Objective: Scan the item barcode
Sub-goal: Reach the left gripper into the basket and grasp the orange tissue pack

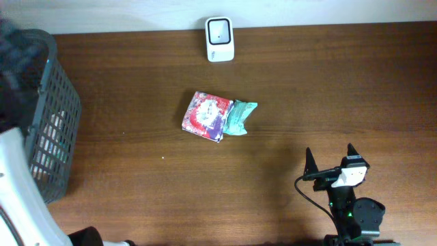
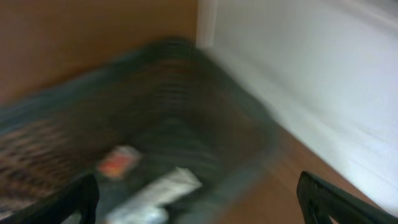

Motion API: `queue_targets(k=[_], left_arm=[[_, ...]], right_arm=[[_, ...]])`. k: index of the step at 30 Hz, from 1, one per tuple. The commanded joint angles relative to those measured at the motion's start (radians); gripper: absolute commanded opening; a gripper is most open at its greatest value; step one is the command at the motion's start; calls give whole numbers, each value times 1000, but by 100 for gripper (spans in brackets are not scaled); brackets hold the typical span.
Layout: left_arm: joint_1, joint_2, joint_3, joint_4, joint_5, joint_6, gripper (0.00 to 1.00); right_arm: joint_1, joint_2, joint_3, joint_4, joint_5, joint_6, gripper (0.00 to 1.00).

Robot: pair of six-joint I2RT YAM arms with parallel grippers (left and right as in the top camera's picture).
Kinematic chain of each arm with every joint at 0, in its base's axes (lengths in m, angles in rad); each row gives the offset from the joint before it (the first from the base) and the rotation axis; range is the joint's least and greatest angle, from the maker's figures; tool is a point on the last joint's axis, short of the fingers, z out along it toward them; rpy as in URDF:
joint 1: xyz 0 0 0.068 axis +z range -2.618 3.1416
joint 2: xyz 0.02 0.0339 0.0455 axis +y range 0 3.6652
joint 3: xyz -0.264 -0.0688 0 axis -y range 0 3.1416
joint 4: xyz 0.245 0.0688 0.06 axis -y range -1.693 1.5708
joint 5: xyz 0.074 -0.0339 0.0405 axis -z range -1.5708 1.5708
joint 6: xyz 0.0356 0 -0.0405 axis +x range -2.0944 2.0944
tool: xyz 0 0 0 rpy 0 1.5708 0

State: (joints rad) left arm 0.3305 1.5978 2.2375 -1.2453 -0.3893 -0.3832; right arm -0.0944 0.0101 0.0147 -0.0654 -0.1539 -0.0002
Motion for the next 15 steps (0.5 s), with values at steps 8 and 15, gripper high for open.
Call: queue_targets(k=[8,15], left_arm=[[273,253,-396,257,-9,138,98],[320,526,-401,332,-8,450,99]], right_arm=[[9,-6,-9,-1,8,5,99],[9,-6,-9,-1,8,5,99]])
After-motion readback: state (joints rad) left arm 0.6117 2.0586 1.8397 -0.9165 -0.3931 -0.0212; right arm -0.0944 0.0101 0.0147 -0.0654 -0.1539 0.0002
